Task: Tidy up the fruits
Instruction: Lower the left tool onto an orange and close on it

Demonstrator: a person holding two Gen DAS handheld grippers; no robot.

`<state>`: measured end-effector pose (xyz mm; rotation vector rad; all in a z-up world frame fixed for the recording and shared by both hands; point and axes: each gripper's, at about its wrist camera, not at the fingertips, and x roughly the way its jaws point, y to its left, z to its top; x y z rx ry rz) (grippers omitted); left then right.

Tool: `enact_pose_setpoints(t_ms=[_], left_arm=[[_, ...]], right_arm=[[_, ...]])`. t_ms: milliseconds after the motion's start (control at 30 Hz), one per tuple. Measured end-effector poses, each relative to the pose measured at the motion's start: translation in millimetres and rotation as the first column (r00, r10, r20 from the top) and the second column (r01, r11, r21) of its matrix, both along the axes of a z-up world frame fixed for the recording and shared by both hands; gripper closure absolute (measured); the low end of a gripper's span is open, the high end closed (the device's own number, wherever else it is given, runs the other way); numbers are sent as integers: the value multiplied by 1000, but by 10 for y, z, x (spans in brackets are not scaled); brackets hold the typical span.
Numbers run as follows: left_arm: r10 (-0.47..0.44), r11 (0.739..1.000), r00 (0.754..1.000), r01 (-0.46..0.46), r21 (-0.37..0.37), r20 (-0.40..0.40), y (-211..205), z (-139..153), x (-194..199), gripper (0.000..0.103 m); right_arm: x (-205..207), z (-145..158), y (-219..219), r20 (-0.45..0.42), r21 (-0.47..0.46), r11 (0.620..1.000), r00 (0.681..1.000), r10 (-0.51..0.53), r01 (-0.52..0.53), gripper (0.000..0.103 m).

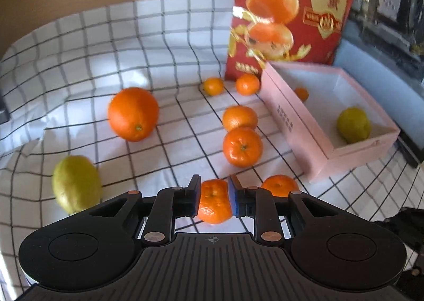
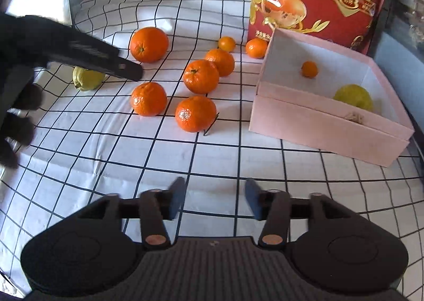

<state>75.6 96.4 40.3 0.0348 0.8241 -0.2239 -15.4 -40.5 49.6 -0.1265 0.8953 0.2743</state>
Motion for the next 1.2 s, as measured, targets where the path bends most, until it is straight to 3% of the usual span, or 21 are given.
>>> enact_pose_setpoints(t_ms=[100, 267, 300, 367, 467, 767, 1067, 1200], left_arm=[[-28, 998, 999, 29, 57, -25, -96, -80, 54, 76], [-43, 996, 999, 44, 77, -12, -155, -96, 84, 74], [-45, 996, 999, 47, 79, -18, -169, -102, 97, 71], [-67, 994, 997, 69, 82, -28, -212, -117, 113, 51], [-91, 993, 995, 93, 70, -31, -244, -138, 124, 40], [21, 999, 995, -16, 50, -94, 37, -300, 232, 41], [36, 999, 993, -36, 6, -113, 109, -381, 273, 54], [35, 999, 994, -37, -16, -106, 157, -384, 218, 54]], right_arm=[[-38, 3, -54, -2, -3, 1000, 1000, -16, 16, 47], [-57, -35, -211, -18, -4, 998, 997, -70, 70, 44], [-57, -44, -237, -21, -5, 997, 997, -80, 80, 42], [-62, -66, -280, -28, -8, 995, 995, -98, 98, 40], [-65, -94, -307, -24, -18, 994, 994, -109, 109, 32], [-67, -126, -354, -11, -16, 993, 993, -120, 120, 15], [-89, -178, -360, 0, -7, 993, 993, -118, 118, 0], [-100, -178, -336, 0, -7, 990, 990, -138, 138, 0]])
